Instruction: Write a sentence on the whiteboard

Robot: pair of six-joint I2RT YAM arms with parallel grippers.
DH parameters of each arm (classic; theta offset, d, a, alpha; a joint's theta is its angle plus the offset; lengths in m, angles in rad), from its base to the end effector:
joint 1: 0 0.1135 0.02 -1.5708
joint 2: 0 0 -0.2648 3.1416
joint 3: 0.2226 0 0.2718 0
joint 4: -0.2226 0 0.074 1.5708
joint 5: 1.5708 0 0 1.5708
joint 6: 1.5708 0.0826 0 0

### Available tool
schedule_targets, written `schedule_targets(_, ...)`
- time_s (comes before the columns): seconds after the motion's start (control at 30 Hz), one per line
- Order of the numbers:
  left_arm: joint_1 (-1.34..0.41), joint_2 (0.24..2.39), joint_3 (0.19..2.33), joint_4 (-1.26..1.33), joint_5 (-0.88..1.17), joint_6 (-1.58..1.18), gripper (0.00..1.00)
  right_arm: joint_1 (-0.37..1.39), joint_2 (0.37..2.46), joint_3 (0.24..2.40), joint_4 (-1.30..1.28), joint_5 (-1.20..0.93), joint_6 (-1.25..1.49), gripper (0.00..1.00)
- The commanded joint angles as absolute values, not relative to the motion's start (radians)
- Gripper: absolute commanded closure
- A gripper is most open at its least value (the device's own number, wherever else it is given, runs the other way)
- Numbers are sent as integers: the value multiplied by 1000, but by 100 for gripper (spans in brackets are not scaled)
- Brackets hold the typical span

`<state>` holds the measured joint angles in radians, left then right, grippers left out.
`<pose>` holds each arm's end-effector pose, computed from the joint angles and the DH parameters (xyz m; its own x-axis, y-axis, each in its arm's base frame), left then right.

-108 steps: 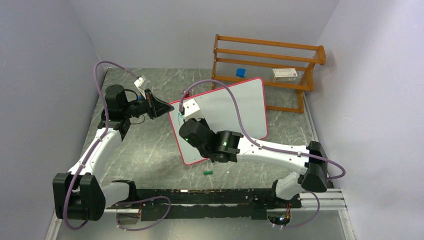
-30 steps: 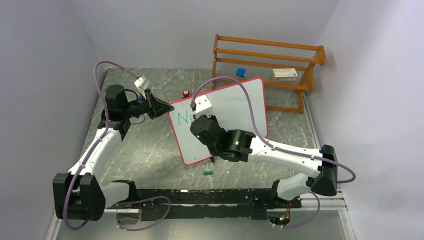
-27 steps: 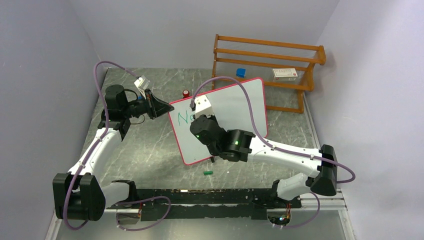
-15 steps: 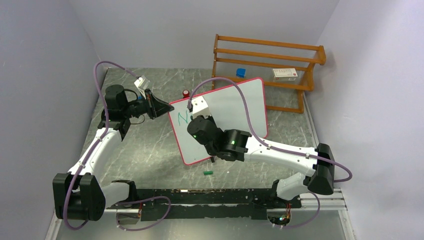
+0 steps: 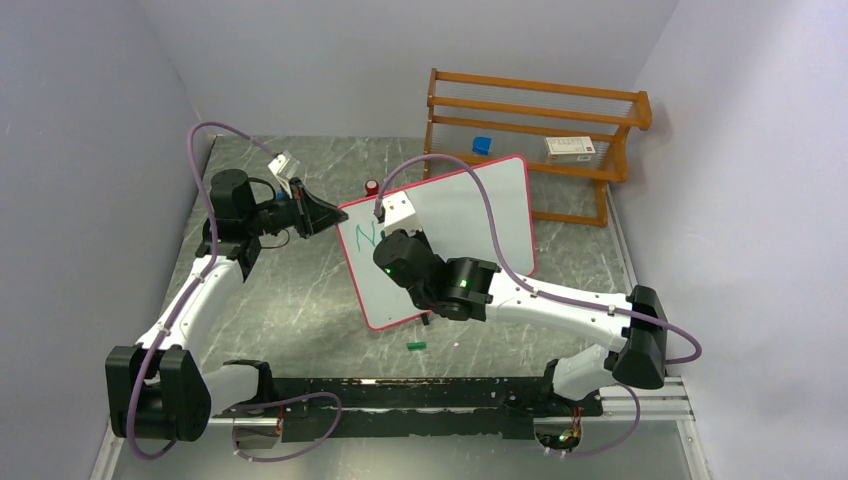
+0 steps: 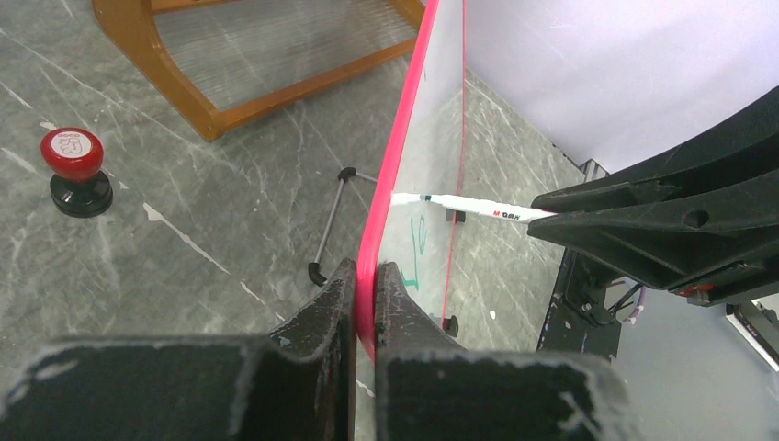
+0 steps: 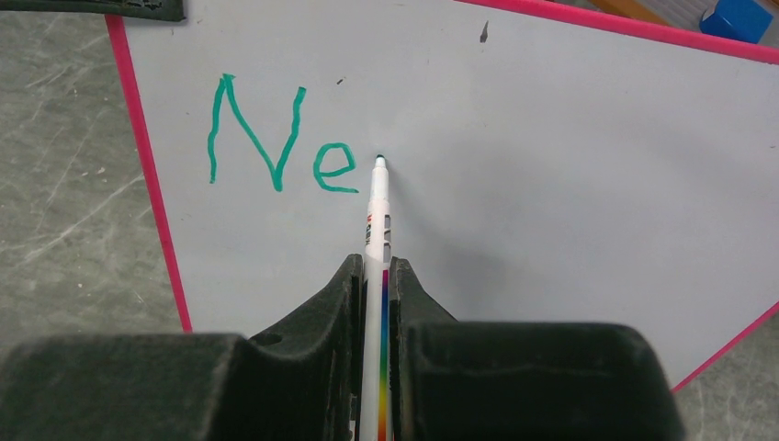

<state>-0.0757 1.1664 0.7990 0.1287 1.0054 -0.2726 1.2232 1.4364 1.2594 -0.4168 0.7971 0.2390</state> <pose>0.2935 -0.0922 0.2898 -0.4582 -0.1099 -0.8820 0.7634 0.4595 -0.4539 0.1800 0.3232 0.3146 -0.2929 -0.3228 -0.9000 -0.3970 0.8974 -0.1927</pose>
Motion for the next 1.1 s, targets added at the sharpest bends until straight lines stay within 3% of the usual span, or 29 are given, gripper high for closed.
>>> schedule_targets(0.0,-89,1180,785,85,1002,-216,95,1216,1450,1271,-429,807,248,100)
schedule_targets(1.07,-89,1182,787,79,999,-210,95,1216,1420,1238,-488,807,289,100)
